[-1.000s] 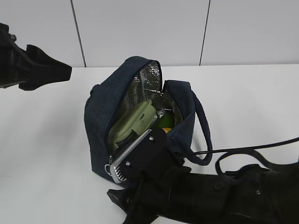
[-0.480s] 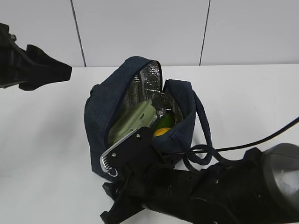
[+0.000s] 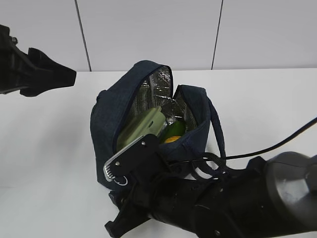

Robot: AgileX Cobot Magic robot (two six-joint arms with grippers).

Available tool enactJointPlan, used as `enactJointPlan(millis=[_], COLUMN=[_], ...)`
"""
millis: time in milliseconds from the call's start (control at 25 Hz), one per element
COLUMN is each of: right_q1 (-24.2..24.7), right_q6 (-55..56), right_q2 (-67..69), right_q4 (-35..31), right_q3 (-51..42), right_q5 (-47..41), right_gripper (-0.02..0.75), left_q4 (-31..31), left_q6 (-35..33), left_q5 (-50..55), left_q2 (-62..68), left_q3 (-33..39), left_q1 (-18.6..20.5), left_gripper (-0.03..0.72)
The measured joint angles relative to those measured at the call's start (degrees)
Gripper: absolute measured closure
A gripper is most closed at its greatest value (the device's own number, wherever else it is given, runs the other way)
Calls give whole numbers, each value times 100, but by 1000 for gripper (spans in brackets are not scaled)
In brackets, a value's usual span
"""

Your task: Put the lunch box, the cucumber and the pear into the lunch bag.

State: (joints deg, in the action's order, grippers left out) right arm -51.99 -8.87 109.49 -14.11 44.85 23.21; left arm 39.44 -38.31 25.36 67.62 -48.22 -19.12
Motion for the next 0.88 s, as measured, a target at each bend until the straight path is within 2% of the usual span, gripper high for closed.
enactJointPlan(millis=[320, 880], right_q1=[0, 0], right_q6=[-13, -26], right_q2=[36, 64], right_q4=[68, 72], right_q3=[1, 1], right_q5=[-10, 123], right_gripper=[528, 538], left_q4=[-4, -4], left_q6=[0, 0], left_q5=[0, 0], left_q2=[0, 0], left_q3=[0, 0], left_q1=[0, 0], left_gripper=[346, 346])
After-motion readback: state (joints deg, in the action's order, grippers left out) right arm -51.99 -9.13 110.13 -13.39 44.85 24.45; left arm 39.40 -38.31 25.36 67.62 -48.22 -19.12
